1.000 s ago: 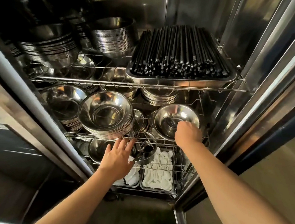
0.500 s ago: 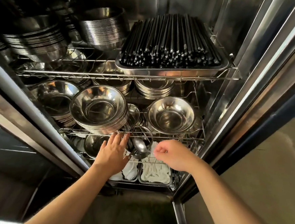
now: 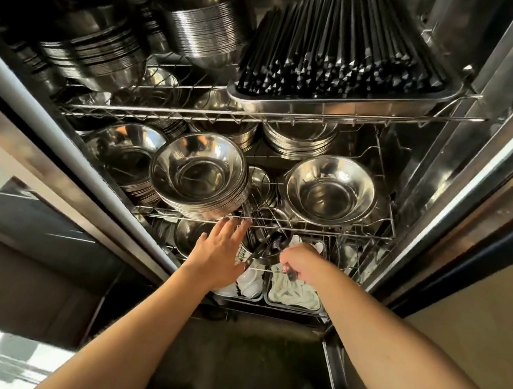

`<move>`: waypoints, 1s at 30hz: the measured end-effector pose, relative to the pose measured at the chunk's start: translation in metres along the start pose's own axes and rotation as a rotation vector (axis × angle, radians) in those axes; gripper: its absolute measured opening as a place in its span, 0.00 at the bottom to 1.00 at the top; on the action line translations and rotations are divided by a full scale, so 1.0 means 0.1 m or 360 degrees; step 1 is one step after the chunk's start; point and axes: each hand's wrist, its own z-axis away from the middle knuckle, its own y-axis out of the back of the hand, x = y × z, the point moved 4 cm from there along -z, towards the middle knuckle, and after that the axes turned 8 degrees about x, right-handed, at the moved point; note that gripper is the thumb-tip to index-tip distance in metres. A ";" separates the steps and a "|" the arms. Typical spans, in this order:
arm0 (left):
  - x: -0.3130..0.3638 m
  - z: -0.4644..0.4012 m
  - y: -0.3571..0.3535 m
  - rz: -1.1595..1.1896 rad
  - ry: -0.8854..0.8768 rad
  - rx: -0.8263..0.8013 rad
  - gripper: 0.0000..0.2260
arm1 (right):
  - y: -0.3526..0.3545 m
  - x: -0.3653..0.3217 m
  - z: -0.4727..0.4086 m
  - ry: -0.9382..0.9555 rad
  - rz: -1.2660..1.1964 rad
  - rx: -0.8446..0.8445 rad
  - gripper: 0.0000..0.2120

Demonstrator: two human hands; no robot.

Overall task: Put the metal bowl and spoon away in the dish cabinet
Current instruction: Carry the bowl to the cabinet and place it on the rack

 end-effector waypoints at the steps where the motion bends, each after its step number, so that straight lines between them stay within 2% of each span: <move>1: 0.00 0.00 0.00 0.0006 0.0001 -0.0007 0.42 | -0.01 -0.02 -0.04 -0.0015 -0.0011 0.0003 0.12; 8: 0.00 0.00 0.05 0.0046 0.0008 -0.0038 0.43 | -0.03 -0.08 -0.23 -0.0009 0.0079 0.0091 0.09; 12: 0.01 -0.01 0.09 0.0069 -0.0001 -0.0044 0.43 | -0.09 -0.16 -0.27 0.0030 0.0361 0.0103 0.05; 15: 0.02 0.01 0.10 0.0089 -0.0003 -0.0040 0.43 | -0.14 -0.19 -0.24 0.0031 0.0501 0.0116 0.08; 17: 0.02 0.01 0.10 0.0100 -0.0004 -0.0034 0.43 | -0.15 -0.18 -0.21 0.0028 0.0376 0.0195 0.08; 20: 0.02 0.00 0.09 0.0120 0.0009 -0.0054 0.43 | -0.18 -0.20 -0.19 0.0067 0.0463 0.0179 0.15; 23: 0.01 0.01 0.09 0.0119 0.0002 -0.0059 0.43 | -0.26 -0.22 -0.16 0.0178 0.0749 0.0075 0.05; 26: -0.01 -0.01 0.09 0.0117 -0.0032 -0.0036 0.42 | -0.30 -0.18 -0.16 0.0218 0.0710 0.0012 0.10; 30: -0.06 -0.04 0.07 0.0088 -0.0093 -0.0008 0.40 | -0.26 -0.12 -0.05 0.0315 0.0571 0.0050 0.23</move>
